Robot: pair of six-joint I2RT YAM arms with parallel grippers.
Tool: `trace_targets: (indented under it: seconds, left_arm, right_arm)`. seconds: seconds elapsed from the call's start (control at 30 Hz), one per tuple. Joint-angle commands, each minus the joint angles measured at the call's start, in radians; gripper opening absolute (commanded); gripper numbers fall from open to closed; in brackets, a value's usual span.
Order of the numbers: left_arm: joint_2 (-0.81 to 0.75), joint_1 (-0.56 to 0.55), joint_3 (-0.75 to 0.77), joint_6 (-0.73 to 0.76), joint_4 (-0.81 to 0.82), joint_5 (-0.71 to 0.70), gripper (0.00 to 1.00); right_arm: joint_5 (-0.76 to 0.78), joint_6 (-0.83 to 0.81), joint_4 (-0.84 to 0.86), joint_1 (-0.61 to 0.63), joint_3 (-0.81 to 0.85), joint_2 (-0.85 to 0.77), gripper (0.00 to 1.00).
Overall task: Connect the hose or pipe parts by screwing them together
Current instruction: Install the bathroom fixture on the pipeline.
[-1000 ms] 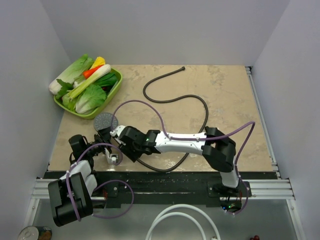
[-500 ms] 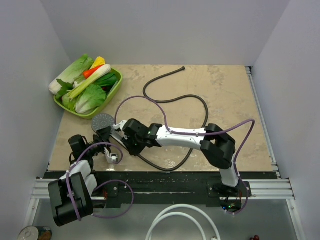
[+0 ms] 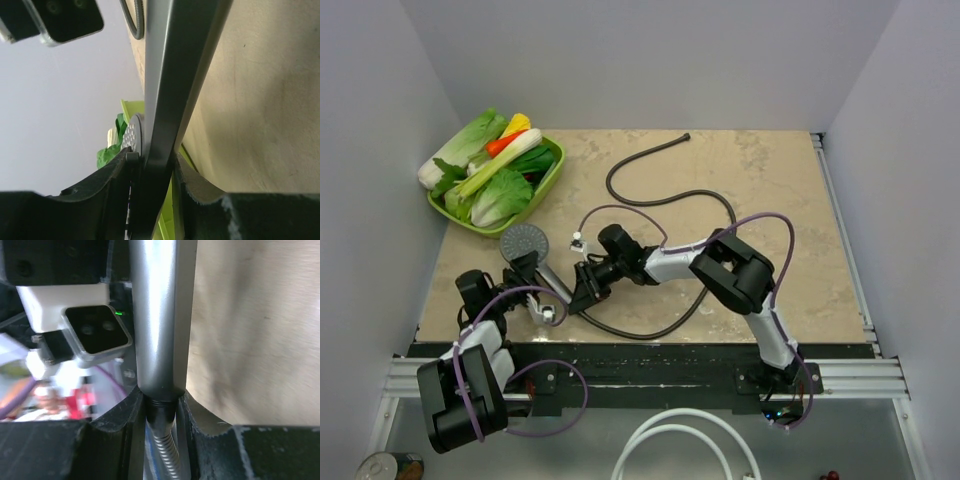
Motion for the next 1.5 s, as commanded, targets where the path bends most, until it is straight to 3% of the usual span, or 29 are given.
trace_targets:
  seconds: [0.0,0.03,0.07,0.13,0.17,0.23,0.4,0.43,0.47,0.53,0.57,0.6,0.63,0.67,0.7,0.73,0.77,0.83,0.87,1.0,1.13,1.23,1.47]
  left_arm:
    - [-0.017,-0.014,-0.283,0.679,0.043,0.192,0.0]
    - [-0.017,-0.014,-0.283,0.679,0.045,0.192,0.0]
    - [-0.017,-0.014,-0.281,0.678,0.045,0.19,0.0]
    - [-0.018,-0.014,-0.281,0.679,0.045,0.189,0.0]
    - [-0.017,-0.014,-0.283,0.679,0.046,0.19,0.0]
    - [-0.014,-0.016,-0.283,0.679,0.049,0.19,0.0]
    - [-0.024,-0.014,-0.281,0.678,0.045,0.18,0.0]
    - [-0.021,-0.016,-0.281,0.678,0.046,0.183,0.0]
    - [-0.02,-0.014,-0.281,0.678,0.051,0.183,0.0]
    - [-0.015,-0.014,-0.283,0.678,0.052,0.186,0.0]
    - [-0.017,-0.014,-0.283,0.678,0.053,0.183,0.0]
    - [-0.015,-0.014,-0.281,0.678,0.054,0.183,0.0]
    - [-0.011,-0.014,-0.283,0.678,0.056,0.178,0.0]
    - [-0.008,-0.016,-0.283,0.678,0.059,0.175,0.0]
    - [-0.005,-0.014,-0.283,0.678,0.062,0.173,0.0]
    - [-0.003,-0.014,-0.283,0.678,0.063,0.172,0.0]
    - [-0.003,-0.014,-0.283,0.678,0.065,0.17,0.0]
    - [-0.009,-0.014,-0.281,0.678,0.063,0.167,0.0]
    - [-0.009,-0.014,-0.283,0.676,0.06,0.167,0.0]
    - [-0.006,-0.014,-0.283,0.678,0.065,0.167,0.0]
    - [0.002,-0.014,-0.283,0.678,0.068,0.161,0.0]
    - [0.005,-0.014,-0.283,0.678,0.074,0.163,0.0]
    - [0.002,-0.014,-0.283,0.678,0.068,0.15,0.0]
  right_arm:
    - [-0.189,0.344,0.633,0.014,-0.054,0.031,0.17]
    - [-0.183,0.419,0.738,0.005,-0.091,0.063,0.17]
    - [-0.175,0.581,0.967,-0.004,-0.108,0.08,0.18]
    - [-0.13,0.79,1.26,-0.036,-0.128,0.141,0.19]
    - [-0.105,1.013,1.546,-0.046,-0.117,0.227,0.19]
    - [-0.067,1.047,1.541,-0.066,-0.11,0.261,0.18]
    - [-0.076,1.035,1.544,-0.072,-0.103,0.269,0.29]
    - [-0.083,1.027,1.538,-0.078,-0.113,0.266,0.32]
    - [-0.086,1.015,1.52,-0.09,-0.122,0.26,0.44]
    - [-0.098,0.912,1.395,-0.109,-0.165,0.209,0.56]
    - [-0.103,0.861,1.332,-0.122,-0.178,0.186,0.7]
    - [-0.111,0.807,1.253,-0.127,-0.189,0.128,0.75]
    - [-0.128,0.674,1.072,-0.13,-0.195,0.1,0.8]
    - [-0.129,0.596,0.955,-0.138,-0.192,0.064,0.95]
    - [-0.125,0.496,0.811,-0.141,-0.185,-0.011,0.99]
    - [-0.072,0.211,0.399,-0.142,-0.135,-0.062,0.98]
    - [-0.007,0.037,0.146,-0.138,-0.083,-0.099,0.99]
    - [0.232,-0.264,-0.328,-0.118,0.071,-0.166,0.99]
    - [0.301,-0.308,-0.414,-0.112,0.102,-0.18,0.99]
    - [0.603,-0.422,-0.59,-0.089,0.119,-0.317,0.99]
    - [0.754,-0.491,-0.681,-0.015,0.101,-0.4,0.97]
    - [0.796,-0.504,-0.694,0.063,0.082,-0.415,0.84]
    - [0.797,-0.479,-0.646,0.193,0.087,-0.38,0.84]
